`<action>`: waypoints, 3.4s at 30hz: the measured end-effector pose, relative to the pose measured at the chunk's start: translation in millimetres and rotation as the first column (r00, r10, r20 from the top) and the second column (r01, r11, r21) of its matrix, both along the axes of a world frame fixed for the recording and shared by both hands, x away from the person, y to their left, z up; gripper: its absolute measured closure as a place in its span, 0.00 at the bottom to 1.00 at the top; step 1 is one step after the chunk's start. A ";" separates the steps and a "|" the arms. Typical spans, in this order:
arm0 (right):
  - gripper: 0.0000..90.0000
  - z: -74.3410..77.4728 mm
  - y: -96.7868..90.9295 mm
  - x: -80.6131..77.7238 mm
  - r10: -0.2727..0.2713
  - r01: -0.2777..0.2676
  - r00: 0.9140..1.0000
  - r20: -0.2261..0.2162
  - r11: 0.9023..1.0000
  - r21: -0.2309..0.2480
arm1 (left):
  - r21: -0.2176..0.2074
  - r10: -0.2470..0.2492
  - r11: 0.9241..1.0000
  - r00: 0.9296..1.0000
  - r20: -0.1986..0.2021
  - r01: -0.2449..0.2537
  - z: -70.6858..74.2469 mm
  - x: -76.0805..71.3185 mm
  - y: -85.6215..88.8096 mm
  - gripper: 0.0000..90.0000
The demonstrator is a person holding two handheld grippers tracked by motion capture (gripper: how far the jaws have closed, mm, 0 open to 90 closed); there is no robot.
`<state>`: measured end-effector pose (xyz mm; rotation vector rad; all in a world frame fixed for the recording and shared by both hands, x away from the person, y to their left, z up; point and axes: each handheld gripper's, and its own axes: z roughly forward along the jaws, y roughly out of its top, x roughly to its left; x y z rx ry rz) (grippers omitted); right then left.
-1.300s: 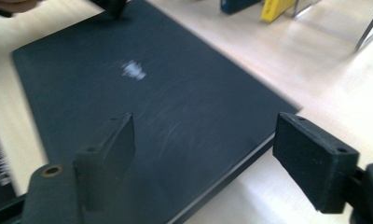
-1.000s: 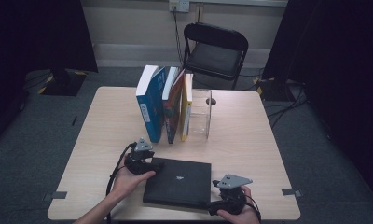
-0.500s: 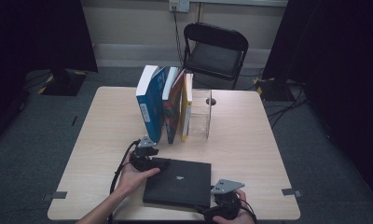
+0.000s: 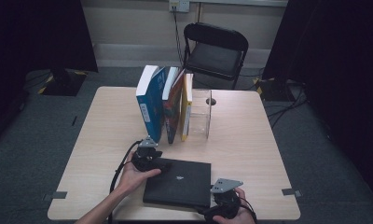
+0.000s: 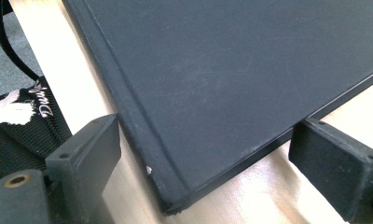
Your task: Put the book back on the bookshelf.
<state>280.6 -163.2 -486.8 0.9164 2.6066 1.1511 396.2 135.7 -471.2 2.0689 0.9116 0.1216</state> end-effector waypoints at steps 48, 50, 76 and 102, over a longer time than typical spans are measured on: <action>0.41 8.1 -27.6 11.1 -0.079 0.079 0.996 0.038 0.997 0.009 | 0.028 -0.028 0.999 1.000 0.013 0.027 5.8 -15.4 20.8 0.52; 0.38 7.6 -25.7 10.3 -0.090 0.090 0.995 0.040 0.996 0.011 | 0.022 -0.043 0.999 0.999 0.008 0.043 5.2 -11.7 15.4 0.49; 0.45 4.9 -29.3 54.6 -0.252 0.255 0.965 0.075 0.966 -0.035 | 0.028 -0.104 0.994 0.992 -0.069 0.106 8.8 -52.9 21.6 0.51; 0.43 15.1 -14.3 53.2 -0.273 0.271 0.956 0.109 0.962 0.036 | -0.011 -0.062 0.998 0.992 -0.108 0.061 6.0 -34.9 10.7 0.53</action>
